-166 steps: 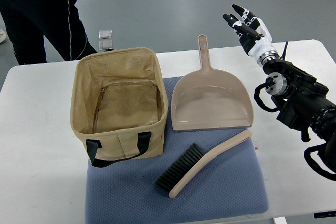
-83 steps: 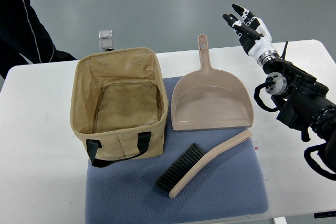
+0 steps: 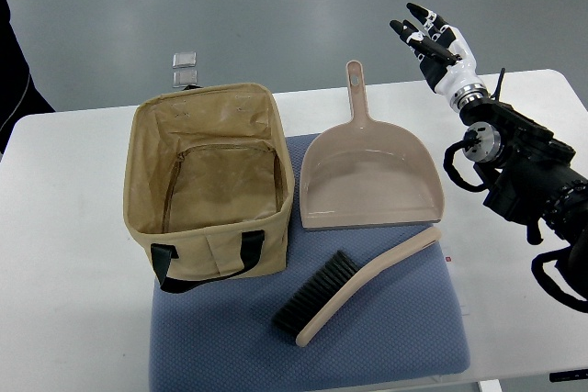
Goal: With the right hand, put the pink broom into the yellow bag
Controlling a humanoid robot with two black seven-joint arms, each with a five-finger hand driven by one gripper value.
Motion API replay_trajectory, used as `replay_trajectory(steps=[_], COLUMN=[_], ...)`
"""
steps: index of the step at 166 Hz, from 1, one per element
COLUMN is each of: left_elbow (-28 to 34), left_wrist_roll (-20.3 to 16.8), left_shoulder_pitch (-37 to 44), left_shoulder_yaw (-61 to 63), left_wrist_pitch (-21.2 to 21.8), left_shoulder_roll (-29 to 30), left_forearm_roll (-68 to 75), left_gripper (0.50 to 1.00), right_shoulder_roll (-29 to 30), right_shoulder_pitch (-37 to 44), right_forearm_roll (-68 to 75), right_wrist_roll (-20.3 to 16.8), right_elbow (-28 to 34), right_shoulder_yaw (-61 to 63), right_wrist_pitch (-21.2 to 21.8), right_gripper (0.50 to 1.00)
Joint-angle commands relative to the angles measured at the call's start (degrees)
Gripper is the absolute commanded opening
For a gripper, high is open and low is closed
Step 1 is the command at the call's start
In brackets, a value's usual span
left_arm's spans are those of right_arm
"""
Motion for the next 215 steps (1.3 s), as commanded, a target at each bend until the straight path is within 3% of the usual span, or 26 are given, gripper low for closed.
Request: replay_trajectory(steps=[1,30,84,112,175,193,215], left_elbow=[0.0,0.0,0.0,0.0,0.0,0.0,0.0], left_wrist_roll=[0.0,0.0,0.0,0.0,0.0,0.0,0.0], left_shoulder_pitch=[0.0,0.0,0.0,0.0,0.0,0.0,0.0], left_shoulder_yaw=[0.0,0.0,0.0,0.0,0.0,0.0,0.0], left_wrist_pitch=[0.0,0.0,0.0,0.0,0.0,0.0,0.0], left_shoulder_roll=[0.0,0.0,0.0,0.0,0.0,0.0,0.0], left_forearm_roll=[0.0,0.0,0.0,0.0,0.0,0.0,-0.1], left_gripper=[1.000,1.000,1.000,1.000,1.000,1.000,1.000], right_shoulder_roll=[0.0,-1.5,-9.8,-17.7,-33.6,-36.3,-38.3], right_shoulder_pitch=[0.7,1.9,10.7,16.8,21.6,21.5,21.3], right_forearm_roll=[0.3,-0.9,-23.5,-40.9,-85.4,-94.7,-94.8], right_wrist_roll=[-0.1,0.1,1.1,4.8,4.3,4.2,3.9], right_elbow=[0.1,3.7,14.7,26.7,60.5,65.5,68.0], right_shoulder_yaw=[-0.2,-1.1,-24.3,-32.0,-32.7,-32.7,-32.7], right_wrist_pitch=[-0.7,-2.0,-3.2,-2.8,-1.8,-1.6,-1.2], right_gripper=[0.930,0.930,0.930,0.930,0.930,0.930,0.930])
